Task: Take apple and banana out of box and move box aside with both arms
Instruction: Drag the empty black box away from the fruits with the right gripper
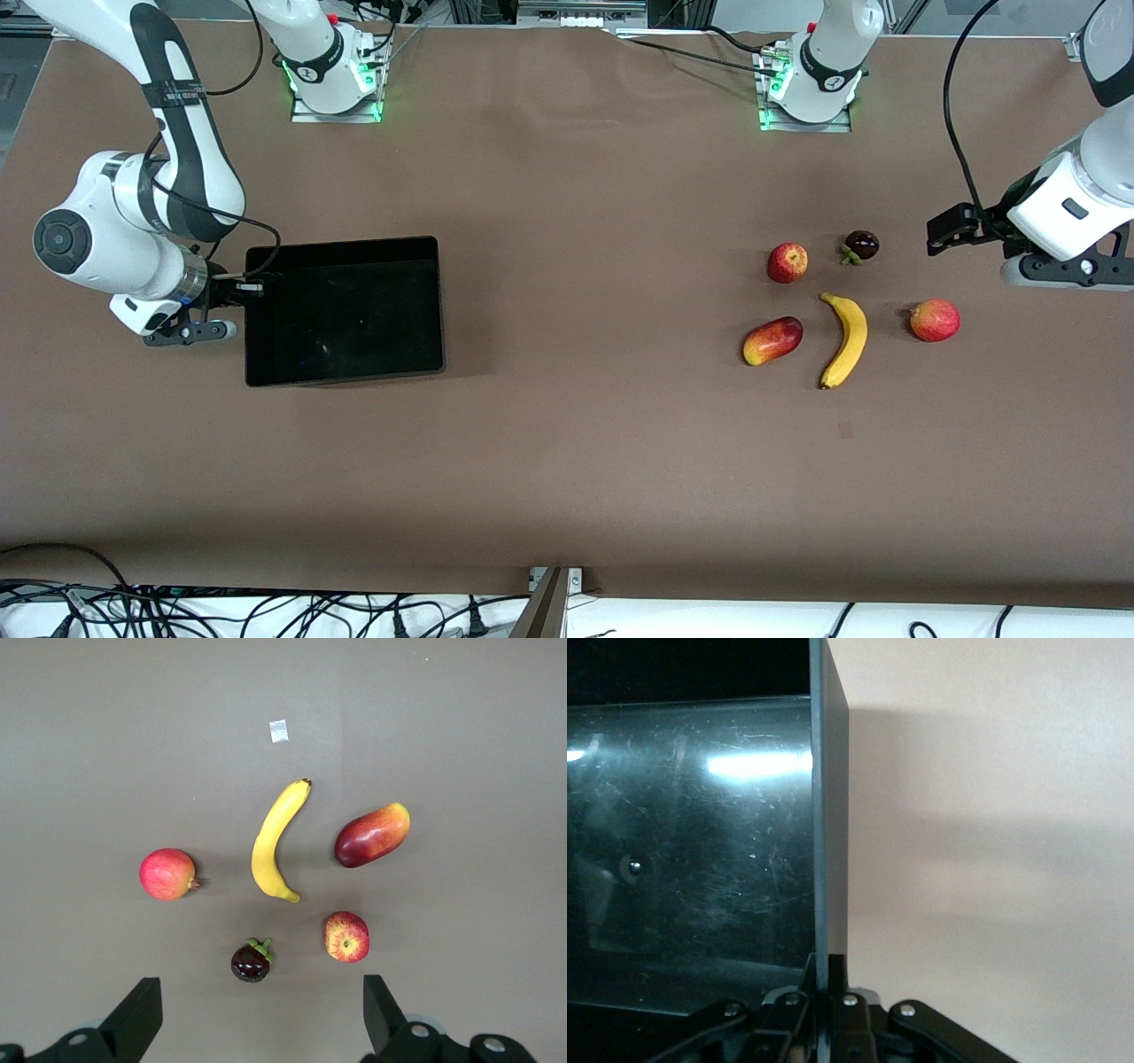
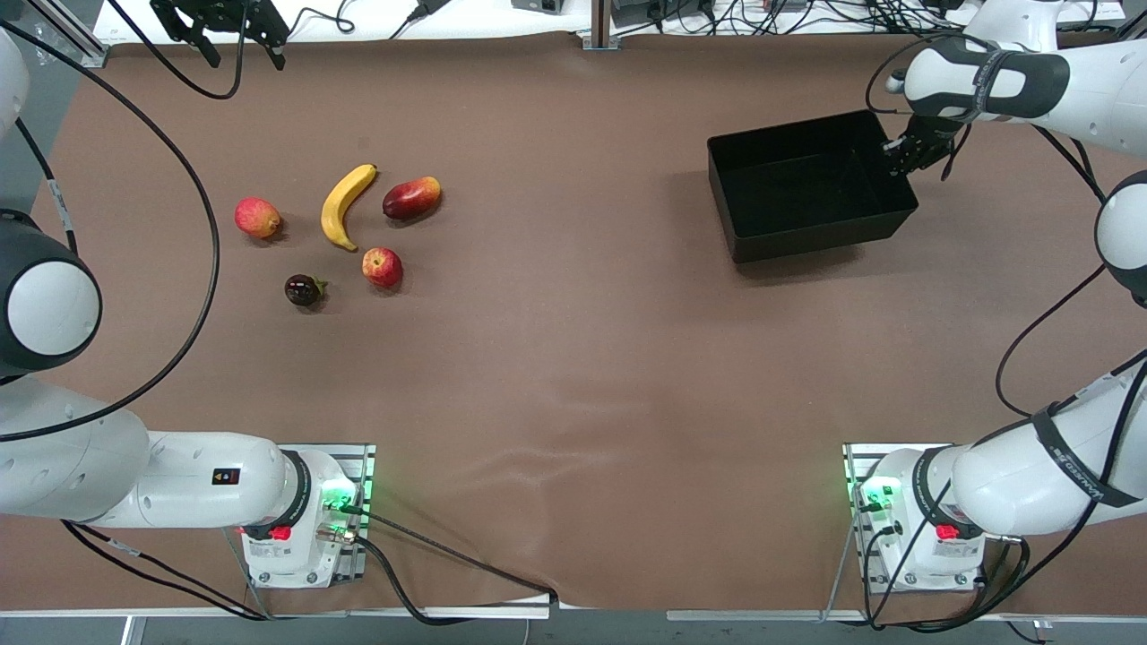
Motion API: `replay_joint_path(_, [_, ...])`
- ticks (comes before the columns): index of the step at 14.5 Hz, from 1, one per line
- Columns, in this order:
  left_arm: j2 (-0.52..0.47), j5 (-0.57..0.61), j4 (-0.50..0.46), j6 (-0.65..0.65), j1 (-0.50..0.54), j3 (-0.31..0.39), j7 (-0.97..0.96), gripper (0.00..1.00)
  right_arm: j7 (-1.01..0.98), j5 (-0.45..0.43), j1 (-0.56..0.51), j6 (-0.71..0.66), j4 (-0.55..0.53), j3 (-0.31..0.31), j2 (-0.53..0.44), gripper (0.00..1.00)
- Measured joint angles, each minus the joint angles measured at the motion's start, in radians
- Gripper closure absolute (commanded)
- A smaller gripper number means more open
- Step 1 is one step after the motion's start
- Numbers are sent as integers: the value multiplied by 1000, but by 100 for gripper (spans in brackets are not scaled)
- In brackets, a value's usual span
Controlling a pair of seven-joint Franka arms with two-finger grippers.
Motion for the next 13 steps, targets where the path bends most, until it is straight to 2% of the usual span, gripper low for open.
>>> replay_joint_path(8, [9,0,0,0,0,0,0,0,-78,9,0,80,-65,-54,-11,100])
replay_joint_path(9, [10,0,0,0,0,0,0,0,-78,9,0,85,-71,-56,-11,94])
replay_joint_path(10, [11,0,0,1,0,0,0,0,-78,10,0,88,-75,-57,-10,44])
replay_joint_path(11, [11,0,0,1,0,0,0,0,-78,11,0,89,-76,-57,-10,11])
replay_joint_path(12, [11,0,0,1,0,0,0,0,-78,11,0,89,-76,-58,-11,0])
replay_joint_path(13, [11,0,0,1,0,0,0,0,-78,11,-1,92,-74,-58,-12,0])
